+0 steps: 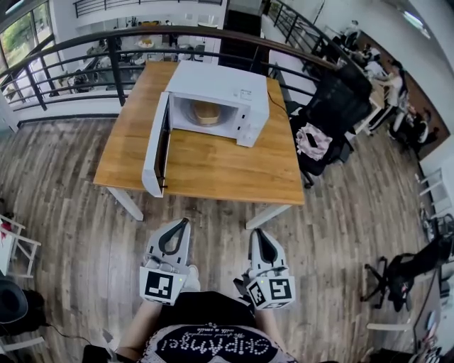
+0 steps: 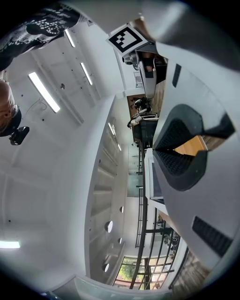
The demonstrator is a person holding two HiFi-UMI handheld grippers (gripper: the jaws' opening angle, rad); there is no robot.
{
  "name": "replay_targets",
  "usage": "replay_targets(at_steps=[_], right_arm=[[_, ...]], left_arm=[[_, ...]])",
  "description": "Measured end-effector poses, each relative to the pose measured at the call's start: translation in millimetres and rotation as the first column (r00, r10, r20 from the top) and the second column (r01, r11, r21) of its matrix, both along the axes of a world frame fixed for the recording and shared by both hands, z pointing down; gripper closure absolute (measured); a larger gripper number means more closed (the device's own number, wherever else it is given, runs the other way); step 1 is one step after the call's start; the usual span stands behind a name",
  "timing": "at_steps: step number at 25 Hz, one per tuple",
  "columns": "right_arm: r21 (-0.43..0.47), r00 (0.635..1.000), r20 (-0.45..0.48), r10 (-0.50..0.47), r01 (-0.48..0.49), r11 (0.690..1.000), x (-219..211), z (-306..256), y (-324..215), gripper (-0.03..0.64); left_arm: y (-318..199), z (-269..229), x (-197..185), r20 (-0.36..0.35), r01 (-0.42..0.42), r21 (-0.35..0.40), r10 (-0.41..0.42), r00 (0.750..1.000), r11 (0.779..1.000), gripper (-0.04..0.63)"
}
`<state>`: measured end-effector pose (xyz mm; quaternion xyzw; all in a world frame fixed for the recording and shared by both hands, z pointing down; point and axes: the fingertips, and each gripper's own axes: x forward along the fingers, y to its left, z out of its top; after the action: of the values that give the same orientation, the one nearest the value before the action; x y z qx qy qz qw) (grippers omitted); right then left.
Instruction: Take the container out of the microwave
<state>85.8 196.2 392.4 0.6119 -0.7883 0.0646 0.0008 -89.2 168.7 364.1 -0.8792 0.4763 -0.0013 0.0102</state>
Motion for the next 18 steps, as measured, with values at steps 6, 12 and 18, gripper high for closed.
replay_targets(at_steps=[6,12,18], right_arm=[[-0.013,1.000,-0.004,-0.006,0.006,1.000,-15,6,-21,0.577],[-0.022,1.000,-0.012,-0.017,0.016,1.000,-25,7,-30,0.577],[-0.036,1.000,-0.019,-0.014,0.013,0.999,-25,13,-43,0.577]], left_arm=[[-23,4,-15,-0.009,0.002,-0.003,-0.002,1.000,1.000,0.568],[-29,15,-25,-0.016,0.006,-0.049,-0.007,1.000,0.999,0.568],[-43,20,-26,-0.014,0.008,-0.058,-0.008,1.000,0.998,0.568]])
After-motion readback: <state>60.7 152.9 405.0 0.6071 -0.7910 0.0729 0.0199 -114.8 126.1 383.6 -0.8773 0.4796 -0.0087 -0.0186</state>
